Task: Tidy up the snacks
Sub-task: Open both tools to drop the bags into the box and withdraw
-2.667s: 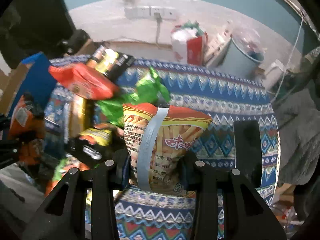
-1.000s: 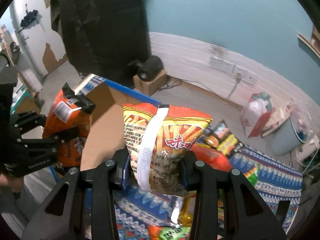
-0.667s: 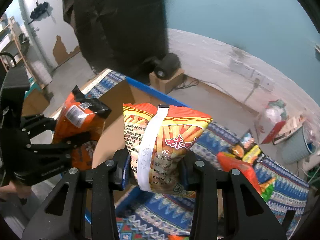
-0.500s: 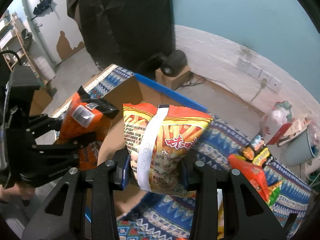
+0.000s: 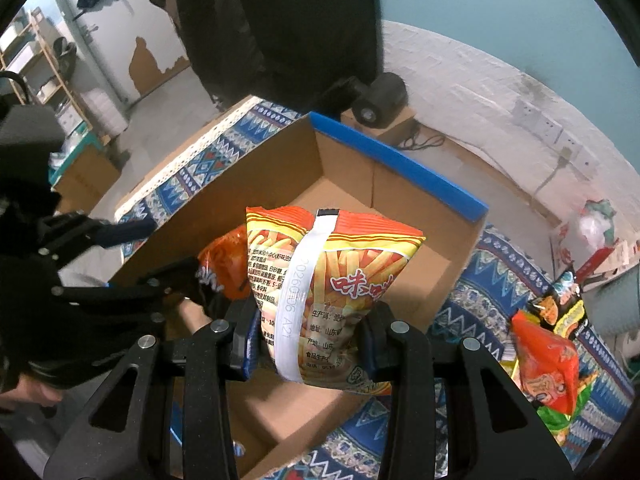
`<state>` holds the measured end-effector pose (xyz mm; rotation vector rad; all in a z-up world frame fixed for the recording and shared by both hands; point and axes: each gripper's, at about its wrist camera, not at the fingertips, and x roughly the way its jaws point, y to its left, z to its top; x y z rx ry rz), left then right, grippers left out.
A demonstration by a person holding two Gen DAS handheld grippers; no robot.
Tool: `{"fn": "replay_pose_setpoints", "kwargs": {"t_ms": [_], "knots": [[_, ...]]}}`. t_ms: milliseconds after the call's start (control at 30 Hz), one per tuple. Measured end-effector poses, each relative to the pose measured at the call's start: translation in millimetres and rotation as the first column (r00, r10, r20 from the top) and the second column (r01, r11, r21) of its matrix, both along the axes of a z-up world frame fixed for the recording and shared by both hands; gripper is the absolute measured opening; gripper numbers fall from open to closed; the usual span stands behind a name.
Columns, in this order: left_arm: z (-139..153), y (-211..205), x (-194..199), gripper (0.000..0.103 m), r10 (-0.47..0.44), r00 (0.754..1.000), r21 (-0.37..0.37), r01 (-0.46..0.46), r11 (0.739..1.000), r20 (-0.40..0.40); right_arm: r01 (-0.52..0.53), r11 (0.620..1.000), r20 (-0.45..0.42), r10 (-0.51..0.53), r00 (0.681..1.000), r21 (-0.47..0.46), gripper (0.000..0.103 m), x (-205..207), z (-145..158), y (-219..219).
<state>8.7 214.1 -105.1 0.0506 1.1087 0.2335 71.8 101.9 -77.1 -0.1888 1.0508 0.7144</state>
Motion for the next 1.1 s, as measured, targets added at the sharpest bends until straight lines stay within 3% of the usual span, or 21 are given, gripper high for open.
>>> {"fn": "replay_pose_setpoints", "kwargs": {"t_ms": [300, 367, 467, 700, 1100], "knots": [[6, 5, -5, 0.061, 0.014, 1.0, -0.005, -0.014, 1.0, 0.003, -0.032, 0.999, -0.051, 0.031, 0.998, -0.029, 0.037, 0, -18, 9], [7, 1, -5, 0.066, 0.005, 1.0, 0.0, -0.005, 1.0, 0.007, -0.028, 0.999, -0.054, 0.027, 0.998, -0.031, 0.038, 0, -20, 9], [8, -6, -4, 0.066, -0.012, 1.0, 0.009, 0.012, 1.0, 0.006, -0.012, 1.0, -0.069, 0.01, 0.998, -0.027, 0.045, 2, -20, 6], [15, -25, -1, 0.066, -0.047, 0.999, -0.007, 0.047, 0.999, 0.008, 0.005, 1.0, -0.047, -0.005, 0.999, 0.008, 0.057, -2, -1, -10], [25, -79, 3, 0.066, -0.15, 0.989, -0.054, 0.151, 0.987, 0.017, 0.093, 0.996, -0.005, -0.093, 0.996, 0.013, 0.057, -17, 25, -79]]}}
